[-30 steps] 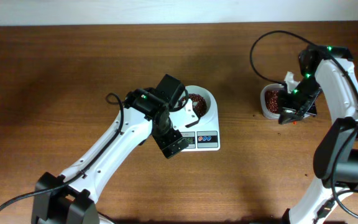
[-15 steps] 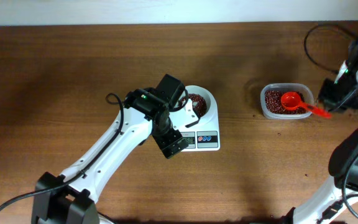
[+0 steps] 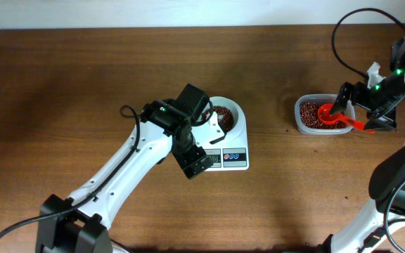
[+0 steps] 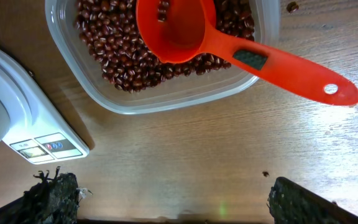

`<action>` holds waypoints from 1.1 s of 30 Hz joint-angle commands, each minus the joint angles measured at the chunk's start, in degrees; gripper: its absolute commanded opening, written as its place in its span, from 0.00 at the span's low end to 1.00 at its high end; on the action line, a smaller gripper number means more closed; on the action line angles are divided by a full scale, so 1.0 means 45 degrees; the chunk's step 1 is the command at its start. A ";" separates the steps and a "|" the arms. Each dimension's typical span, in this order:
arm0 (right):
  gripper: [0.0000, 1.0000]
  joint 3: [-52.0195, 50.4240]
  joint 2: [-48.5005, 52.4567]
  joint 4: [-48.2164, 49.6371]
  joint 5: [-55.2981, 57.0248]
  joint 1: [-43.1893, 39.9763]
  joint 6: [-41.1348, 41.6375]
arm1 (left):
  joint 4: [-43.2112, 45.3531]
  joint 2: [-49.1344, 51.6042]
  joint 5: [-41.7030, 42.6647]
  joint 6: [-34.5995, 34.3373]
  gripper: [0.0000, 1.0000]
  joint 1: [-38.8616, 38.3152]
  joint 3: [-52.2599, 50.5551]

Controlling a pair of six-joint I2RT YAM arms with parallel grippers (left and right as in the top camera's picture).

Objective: Scoop item into bowl and weigh 50g on scale

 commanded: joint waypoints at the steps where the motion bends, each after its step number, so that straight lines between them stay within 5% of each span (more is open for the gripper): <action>1: 0.99 0.0175 -0.0146 0.0010 -0.0204 0.0058 -0.0087 | -0.0010 0.0087 -0.0044 0.0117 0.99 0.0083 -0.0083; 17: 0.99 0.0175 -0.0656 0.0058 -0.0155 0.0083 -0.0092 | -0.0010 0.0087 -0.0044 0.0117 0.99 0.0083 -0.0083; 33: 0.99 0.0175 -1.0108 0.0044 -0.0155 0.0087 -0.0092 | -0.0010 0.0087 -0.0044 0.0117 0.99 0.0083 -0.0083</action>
